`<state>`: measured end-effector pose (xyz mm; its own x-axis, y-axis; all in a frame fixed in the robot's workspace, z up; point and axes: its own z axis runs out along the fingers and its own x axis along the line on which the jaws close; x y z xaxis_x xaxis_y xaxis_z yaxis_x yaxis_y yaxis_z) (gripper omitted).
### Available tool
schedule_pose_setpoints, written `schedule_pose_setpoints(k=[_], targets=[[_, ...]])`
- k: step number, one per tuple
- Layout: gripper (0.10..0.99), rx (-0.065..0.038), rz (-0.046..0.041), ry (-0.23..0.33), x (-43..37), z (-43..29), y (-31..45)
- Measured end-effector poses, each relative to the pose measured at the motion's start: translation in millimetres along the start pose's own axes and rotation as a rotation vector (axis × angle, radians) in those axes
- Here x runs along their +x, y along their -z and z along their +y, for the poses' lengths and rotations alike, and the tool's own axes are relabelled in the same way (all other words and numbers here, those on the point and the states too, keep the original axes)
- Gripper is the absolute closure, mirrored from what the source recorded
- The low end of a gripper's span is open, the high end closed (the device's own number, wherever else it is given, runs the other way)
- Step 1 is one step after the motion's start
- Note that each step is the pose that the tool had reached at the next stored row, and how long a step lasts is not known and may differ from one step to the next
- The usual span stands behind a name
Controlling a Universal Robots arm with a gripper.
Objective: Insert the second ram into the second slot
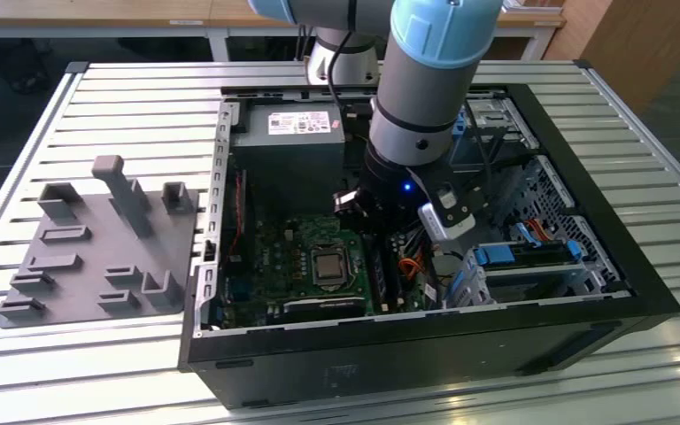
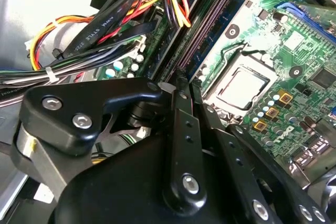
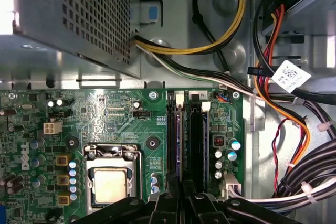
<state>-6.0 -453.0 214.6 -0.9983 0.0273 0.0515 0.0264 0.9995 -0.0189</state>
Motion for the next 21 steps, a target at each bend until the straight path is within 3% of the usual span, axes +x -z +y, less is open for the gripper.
schedule_pose_setpoints(k=[14, 21], targets=[[0.949, 0.001, -0.0005, 0.001, -0.3, 0.6, -0.1], [0.949, 0.02, -0.0003, 0.001, -0.4, 0.9, 0.4]])
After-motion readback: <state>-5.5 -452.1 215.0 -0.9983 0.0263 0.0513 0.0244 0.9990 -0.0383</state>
